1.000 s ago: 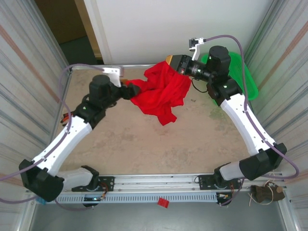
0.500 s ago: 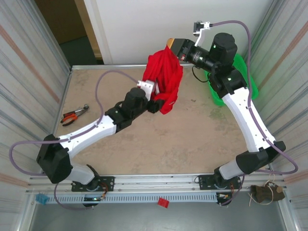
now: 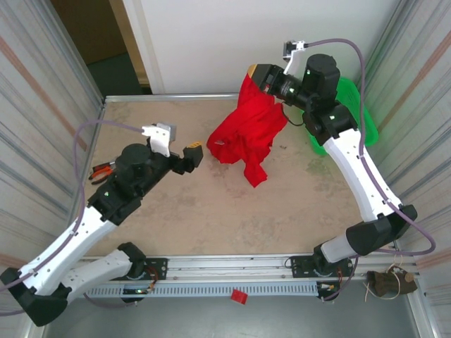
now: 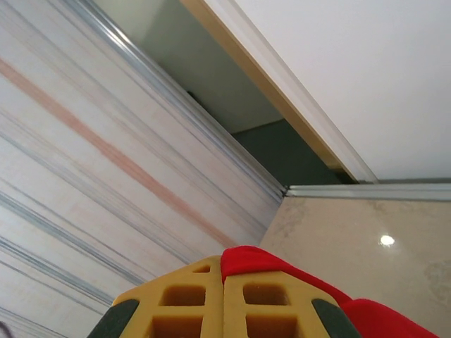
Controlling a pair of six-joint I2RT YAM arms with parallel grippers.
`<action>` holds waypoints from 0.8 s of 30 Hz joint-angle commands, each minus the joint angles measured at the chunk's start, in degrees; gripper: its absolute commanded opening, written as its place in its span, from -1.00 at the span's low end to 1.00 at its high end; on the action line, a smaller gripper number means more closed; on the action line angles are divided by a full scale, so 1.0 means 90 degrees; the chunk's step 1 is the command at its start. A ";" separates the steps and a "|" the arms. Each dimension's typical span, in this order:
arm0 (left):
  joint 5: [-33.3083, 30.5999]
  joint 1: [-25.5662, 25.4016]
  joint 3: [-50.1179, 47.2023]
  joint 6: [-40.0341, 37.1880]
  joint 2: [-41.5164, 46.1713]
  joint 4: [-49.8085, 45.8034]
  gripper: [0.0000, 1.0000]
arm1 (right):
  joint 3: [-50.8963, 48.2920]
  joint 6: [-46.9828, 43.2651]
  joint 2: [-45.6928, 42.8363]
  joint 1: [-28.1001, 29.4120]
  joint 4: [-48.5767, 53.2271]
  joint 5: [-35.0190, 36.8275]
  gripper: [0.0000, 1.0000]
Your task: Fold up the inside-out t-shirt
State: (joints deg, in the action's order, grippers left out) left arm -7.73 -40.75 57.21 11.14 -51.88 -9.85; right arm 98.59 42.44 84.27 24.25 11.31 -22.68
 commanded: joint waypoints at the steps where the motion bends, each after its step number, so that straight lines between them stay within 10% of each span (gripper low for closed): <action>1: 0.0483 -0.0340 0.0628 -0.0557 -0.0852 0.0243 0.81 | -0.0034 -0.0375 -0.0308 0.0323 -0.0181 0.0373 -1.00; 12: 0.0331 -0.0504 0.2200 -0.1725 -0.3257 0.0857 0.81 | -0.0316 -0.0565 -0.0544 0.0948 -0.0112 0.1004 -1.00; 14: 0.0371 -0.0492 0.2137 -0.1745 -0.3408 0.0989 0.52 | -0.0324 -0.0526 -0.0560 0.0948 -0.0136 0.1075 -1.00; 19: 0.0390 -0.0652 0.1607 -0.1624 -0.3352 0.1264 -0.95 | -0.0281 -0.0420 -0.0547 0.0828 -0.0290 0.1272 -1.00; 24: 0.0329 -0.1021 0.0456 -0.1173 -0.2904 0.1590 -1.00 | -0.0075 -0.0235 -0.0488 0.0533 -0.0478 0.1368 -1.00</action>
State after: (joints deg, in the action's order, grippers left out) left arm -5.10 -47.92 66.54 -1.74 -80.51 3.90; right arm 95.55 39.03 81.49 30.52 13.87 -12.38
